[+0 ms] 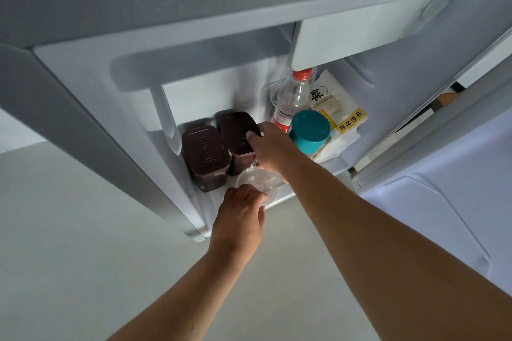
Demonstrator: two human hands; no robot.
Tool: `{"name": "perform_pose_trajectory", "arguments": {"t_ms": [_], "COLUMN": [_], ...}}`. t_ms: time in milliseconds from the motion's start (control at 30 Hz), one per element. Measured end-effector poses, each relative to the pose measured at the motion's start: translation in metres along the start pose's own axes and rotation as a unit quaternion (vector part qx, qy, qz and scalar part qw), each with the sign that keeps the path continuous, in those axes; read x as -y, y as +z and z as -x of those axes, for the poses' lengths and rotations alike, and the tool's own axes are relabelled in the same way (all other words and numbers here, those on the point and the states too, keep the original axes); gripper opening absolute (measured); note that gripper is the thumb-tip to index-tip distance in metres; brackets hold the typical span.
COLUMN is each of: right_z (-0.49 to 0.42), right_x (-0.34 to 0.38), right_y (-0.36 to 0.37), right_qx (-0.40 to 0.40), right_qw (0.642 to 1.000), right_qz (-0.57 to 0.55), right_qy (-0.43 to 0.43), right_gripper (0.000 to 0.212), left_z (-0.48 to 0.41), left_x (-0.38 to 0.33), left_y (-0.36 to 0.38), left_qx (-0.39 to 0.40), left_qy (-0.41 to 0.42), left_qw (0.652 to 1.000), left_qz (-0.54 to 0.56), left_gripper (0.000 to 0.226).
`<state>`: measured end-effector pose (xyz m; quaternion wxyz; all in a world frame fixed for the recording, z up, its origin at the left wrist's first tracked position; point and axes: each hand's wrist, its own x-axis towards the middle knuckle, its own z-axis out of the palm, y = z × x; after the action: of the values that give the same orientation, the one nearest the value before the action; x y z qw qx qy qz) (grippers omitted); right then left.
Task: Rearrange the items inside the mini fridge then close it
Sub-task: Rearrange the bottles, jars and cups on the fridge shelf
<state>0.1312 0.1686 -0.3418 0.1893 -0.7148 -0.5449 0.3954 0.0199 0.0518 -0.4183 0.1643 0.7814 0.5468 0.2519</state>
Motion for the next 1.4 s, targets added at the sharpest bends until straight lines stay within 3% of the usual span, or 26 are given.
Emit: {"name": "perform_pose_trajectory", "arguments": {"t_ms": [200, 367, 533, 633, 733, 833, 933, 1000, 1133, 1200, 1400], "right_z": [0.0, 0.001, 0.035, 0.067, 0.089, 0.1, 0.093, 0.084, 0.069, 0.063, 0.058], "right_x": [-0.003, -0.005, -0.015, -0.033, -0.057, -0.083, -0.101, -0.105, -0.103, -0.1, -0.091], "right_y": [-0.001, 0.0, 0.009, 0.016, 0.021, 0.025, 0.024, 0.023, 0.026, 0.027, 0.028], "right_qx": [0.014, 0.005, -0.067, -0.118, -0.198, -0.241, -0.204, -0.155, -0.123, -0.106, -0.103], "right_qw": [0.999, 1.0, 0.996, 0.989, 0.974, 0.97, 0.97, 0.966, 0.965, 0.966, 0.946], "right_qz": [-0.03, 0.02, 0.03, 0.063, 0.064, 0.01, -0.071, -0.123, -0.159, -0.17, -0.249], "right_qy": [0.004, -0.023, -0.04, -0.06, -0.09, -0.03, 0.111, 0.165, 0.169, 0.163, 0.179], "right_gripper": [0.028, 0.028, 0.033, 0.041, 0.036, 0.026, 0.024, 0.033, 0.041, 0.037, 0.033], "left_z": [-0.001, -0.003, -0.009, -0.013, -0.015, -0.015, -0.008, -0.003, -0.012, -0.021, -0.035], "left_x": [0.002, 0.005, 0.003, 0.003, 0.0, -0.001, 0.001, -0.001, -0.003, -0.003, 0.001], "left_y": [-0.001, 0.003, 0.008, 0.011, 0.01, 0.006, 0.002, -0.003, -0.002, 0.002, 0.008], "left_qx": [0.004, 0.0, 0.001, 0.049, 0.047, 0.019, -0.041, -0.061, -0.011, 0.013, 0.05], "left_qy": [-0.033, -0.026, -0.017, -0.021, -0.025, -0.016, -0.015, -0.099, -0.342, -0.374, -0.377], "left_qw": [0.999, 1.0, 1.0, 0.997, 0.998, 1.0, 0.999, 0.989, 0.915, 0.896, 0.888], "left_qz": [0.002, 0.005, -0.016, -0.052, -0.023, -0.006, 0.028, 0.09, 0.214, 0.238, 0.258], "left_gripper": [0.018, 0.018, 0.018, 0.024, 0.024, 0.019, 0.024, 0.023, 0.044, 0.051, 0.053]}}
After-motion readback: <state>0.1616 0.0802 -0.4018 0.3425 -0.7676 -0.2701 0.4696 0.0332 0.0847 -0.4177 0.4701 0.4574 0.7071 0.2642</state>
